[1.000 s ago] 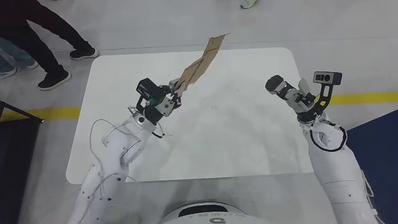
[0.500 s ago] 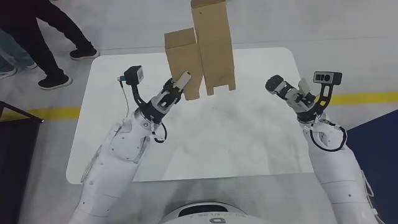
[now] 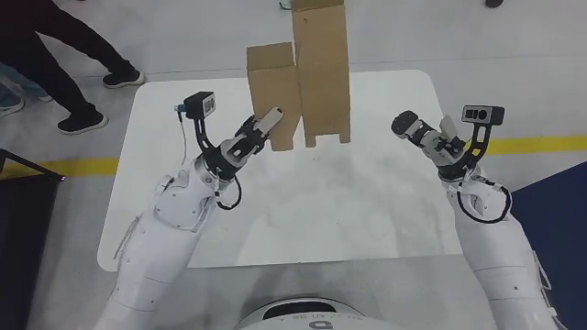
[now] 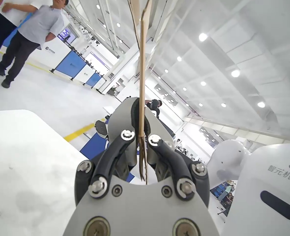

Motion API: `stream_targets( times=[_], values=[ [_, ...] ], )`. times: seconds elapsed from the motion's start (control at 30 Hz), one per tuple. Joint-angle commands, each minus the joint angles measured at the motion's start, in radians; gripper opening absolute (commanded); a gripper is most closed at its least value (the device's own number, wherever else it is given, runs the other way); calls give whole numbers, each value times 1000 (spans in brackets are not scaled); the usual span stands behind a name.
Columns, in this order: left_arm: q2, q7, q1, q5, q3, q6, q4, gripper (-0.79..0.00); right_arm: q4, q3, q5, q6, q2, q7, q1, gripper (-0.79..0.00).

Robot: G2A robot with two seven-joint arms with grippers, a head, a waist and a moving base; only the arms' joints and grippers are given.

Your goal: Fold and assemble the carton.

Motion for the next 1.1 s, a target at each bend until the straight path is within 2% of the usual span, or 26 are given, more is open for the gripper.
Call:
stream_targets(
  times=[0.0,0.13,0.3,0.37,0.43,0.57,0.77,0.83,0.93,0.97,1.07],
  values=[
    [1,-2,-2,11,-4,16,9,-785,0,0,0,0,0,0,0,0],
    [3,-10,-15,58,-10,66,30,-785,0,0,0,0,0,0,0,0],
    [5,-2,-21,142,-12,93,38,-785,-31,-17,-77,6,-2,-31,-1,0],
    [9,18,-31,298,-35,89,21,-785,-36,-22,-87,8,-3,-44,-1,0],
    [11,104,-25,524,-56,78,-21,-785,-34,-20,-95,7,-4,-55,-2,0],
    [15,350,-3,1153,-61,120,-125,-785,-6,-3,-102,7,-3,-89,0,0],
    [35,741,27,1800,-28,180,-128,-785,48,33,-105,3,-2,-136,9,0],
    [43,856,36,1928,-26,227,-107,-785,60,44,-110,1,-1,-149,11,0],
    [49,983,46,2064,-40,379,-90,-785,69,58,-119,-7,-1,-171,13,0],
    [48,1000,55,2034,-42,409,-79,-785,71,64,-119,-9,-1,-187,13,0],
    [48,1000,55,2034,-42,409,-79,-785,71,66,-117,-9,-2,-200,13,0]
  ],
)
